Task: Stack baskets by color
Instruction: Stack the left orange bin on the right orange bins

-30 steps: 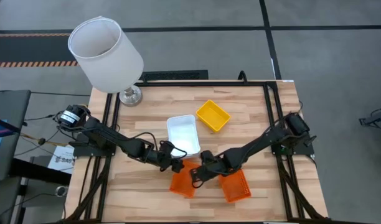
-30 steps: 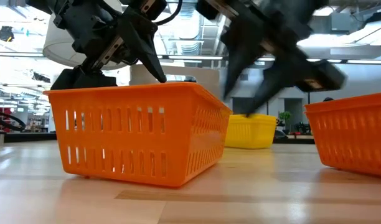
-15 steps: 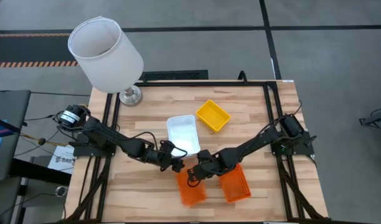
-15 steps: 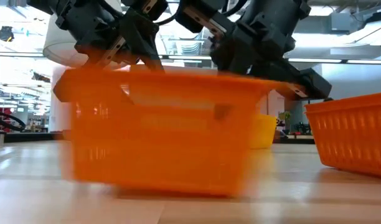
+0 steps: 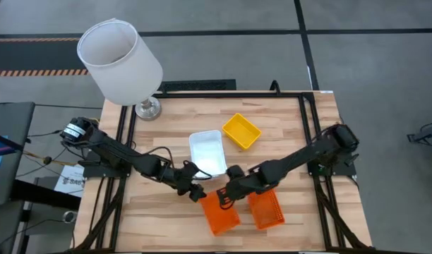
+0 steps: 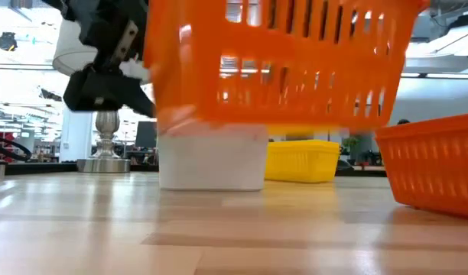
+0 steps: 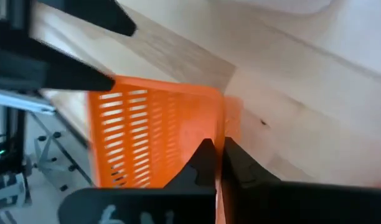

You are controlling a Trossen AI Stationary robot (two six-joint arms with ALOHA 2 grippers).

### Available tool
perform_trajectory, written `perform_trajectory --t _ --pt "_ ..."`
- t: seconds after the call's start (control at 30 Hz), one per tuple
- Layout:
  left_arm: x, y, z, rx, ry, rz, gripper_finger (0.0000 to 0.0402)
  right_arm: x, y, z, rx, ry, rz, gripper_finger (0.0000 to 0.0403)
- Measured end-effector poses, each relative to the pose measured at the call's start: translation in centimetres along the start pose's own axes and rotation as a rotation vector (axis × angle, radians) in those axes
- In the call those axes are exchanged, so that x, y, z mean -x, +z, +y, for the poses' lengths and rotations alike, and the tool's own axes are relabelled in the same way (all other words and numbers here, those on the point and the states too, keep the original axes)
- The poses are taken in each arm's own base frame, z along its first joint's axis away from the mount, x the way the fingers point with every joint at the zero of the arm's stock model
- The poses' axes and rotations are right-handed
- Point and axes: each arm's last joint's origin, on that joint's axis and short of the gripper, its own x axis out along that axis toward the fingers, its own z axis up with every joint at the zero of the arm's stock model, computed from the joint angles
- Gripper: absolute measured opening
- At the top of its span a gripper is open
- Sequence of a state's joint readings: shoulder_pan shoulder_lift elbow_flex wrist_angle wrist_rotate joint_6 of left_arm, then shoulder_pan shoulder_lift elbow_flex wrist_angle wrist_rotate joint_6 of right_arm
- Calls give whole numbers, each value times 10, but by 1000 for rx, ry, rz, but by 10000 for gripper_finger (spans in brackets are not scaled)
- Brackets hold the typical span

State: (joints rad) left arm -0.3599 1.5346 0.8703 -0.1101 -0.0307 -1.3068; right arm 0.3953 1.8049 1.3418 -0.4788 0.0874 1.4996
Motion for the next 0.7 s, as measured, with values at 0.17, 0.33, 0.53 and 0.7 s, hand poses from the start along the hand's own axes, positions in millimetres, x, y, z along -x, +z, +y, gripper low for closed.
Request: perform_trajectory --t 0.17,0.33,0.53,0.7 --pt "24 6 -14 -60 -106 -66 262 48 -9 0 58 1 -41 5" --pt "50 13 -24 -66 -182 -201 262 98 -31 -11 58 -33 -73 10" --pt "73 18 -28 -86 -200 -355 262 131 -64 -47 -43 -284 -98 5" --pt "77 20 -28 -79 -193 -400 262 128 -88 -67 -90 -360 -91 9"
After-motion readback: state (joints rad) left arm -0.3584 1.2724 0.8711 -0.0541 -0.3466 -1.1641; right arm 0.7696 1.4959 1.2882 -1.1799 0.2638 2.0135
